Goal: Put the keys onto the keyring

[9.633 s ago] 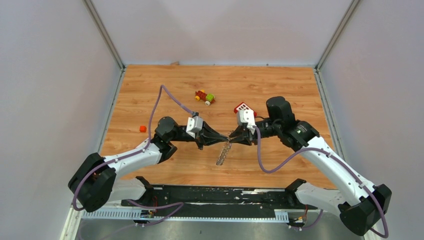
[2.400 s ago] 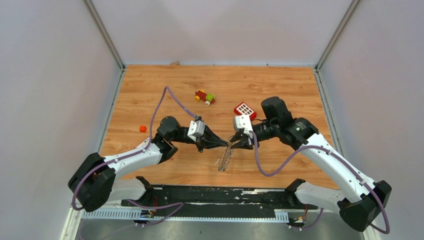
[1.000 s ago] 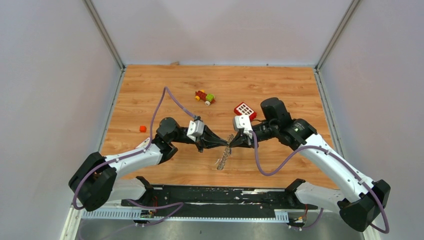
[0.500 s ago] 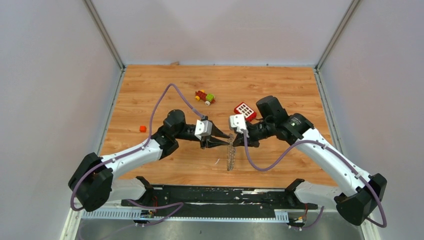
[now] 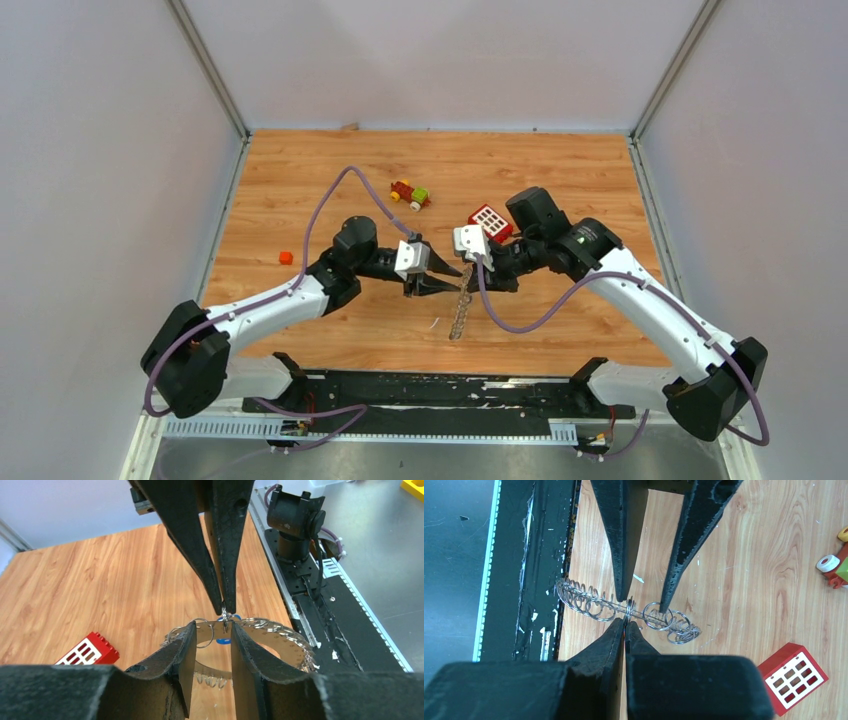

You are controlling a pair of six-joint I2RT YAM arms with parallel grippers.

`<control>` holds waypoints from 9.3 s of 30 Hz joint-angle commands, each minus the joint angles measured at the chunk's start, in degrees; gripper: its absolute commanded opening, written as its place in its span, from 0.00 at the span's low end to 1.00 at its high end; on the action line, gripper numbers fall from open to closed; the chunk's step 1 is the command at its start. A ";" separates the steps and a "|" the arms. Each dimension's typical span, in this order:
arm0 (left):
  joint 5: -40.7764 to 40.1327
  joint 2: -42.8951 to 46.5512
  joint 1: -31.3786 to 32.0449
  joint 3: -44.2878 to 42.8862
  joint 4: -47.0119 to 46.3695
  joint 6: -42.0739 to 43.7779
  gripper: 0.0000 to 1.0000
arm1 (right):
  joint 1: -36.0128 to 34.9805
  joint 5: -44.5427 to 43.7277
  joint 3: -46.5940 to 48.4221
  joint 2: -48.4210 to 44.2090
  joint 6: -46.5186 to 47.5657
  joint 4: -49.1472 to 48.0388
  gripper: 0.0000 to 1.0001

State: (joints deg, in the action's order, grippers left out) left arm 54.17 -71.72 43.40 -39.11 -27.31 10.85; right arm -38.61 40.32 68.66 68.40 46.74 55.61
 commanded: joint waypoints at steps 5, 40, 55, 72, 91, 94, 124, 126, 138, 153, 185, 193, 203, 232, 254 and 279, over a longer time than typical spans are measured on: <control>2.63 -0.09 0.96 -0.31 -6.52 -2.36 0.34 | -0.33 0.87 2.35 0.23 -1.07 -0.72 0.00; 2.81 -1.03 2.21 -0.18 -4.71 -1.03 0.17 | -0.36 1.70 1.73 -0.98 -2.18 -2.14 0.00; 2.90 -0.98 2.31 -0.09 -1.88 0.85 0.17 | -0.35 1.17 1.75 -1.50 -2.27 -2.15 0.00; 2.82 -1.16 2.33 0.03 -4.17 -1.33 0.00 | -0.33 1.10 1.17 -1.42 -2.62 -2.69 0.00; 1.25 -0.59 1.25 8.31 -33.58 -20.47 0.00 | 1.65 9.38 -4.02 -5.65 -1.66 -4.36 0.44; 1.09 -1.05 1.25 8.19 -33.47 -20.56 0.00 | 1.66 10.12 -3.89 -5.33 -1.65 -4.33 0.41; 5.21 -3.71 1.25 10.09 -46.79 -27.21 0.00 | 1.60 10.55 -4.87 -1.93 -3.66 -7.19 0.03; 5.24 -3.57 1.25 10.05 -46.84 -27.32 0.00 | 1.49 10.66 -4.77 -1.71 -3.63 -7.17 0.06; 4.30 -4.14 1.30 10.22 -47.04 -27.87 0.00 | 1.59 9.48 -3.64 -7.41 -2.26 -6.85 0.39; 3.85 -4.50 1.25 10.05 -46.66 -28.08 0.00 | 1.60 12.22 -3.49 -6.70 -3.02 -8.45 0.34; 0.04 -4.32 0.82 10.15 -46.10 -29.40 0.00 | 1.46 12.02 -6.59 -7.64 -3.98 -11.45 0.20; -0.32 -4.70 0.82 10.22 -45.42 -28.80 0.00 | 1.52 12.51 -6.69 -7.16 -5.10 -12.43 0.15; -0.04 -4.60 0.73 9.89 -42.65 -26.65 0.00 | 1.50 9.35 -6.54 -8.01 -4.91 -12.51 0.00; -0.43 -2.38 0.64 1.05 -15.86 -10.59 0.35 | -1.77 -5.97 7.33 1.53 -3.67 2.98 0.00; -0.61 -3.24 0.72 2.27 -18.01 -13.06 0.27 | -1.86 -5.19 7.63 2.43 -4.55 2.51 0.00; 0.28 -4.06 1.16 2.73 -16.29 -12.53 0.16 | -1.87 -5.21 6.75 1.63 -4.92 1.36 0.00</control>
State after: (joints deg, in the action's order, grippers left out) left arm 53.67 -75.40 44.23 -36.80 -43.86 -2.07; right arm -40.12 34.33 73.89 71.18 42.46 59.31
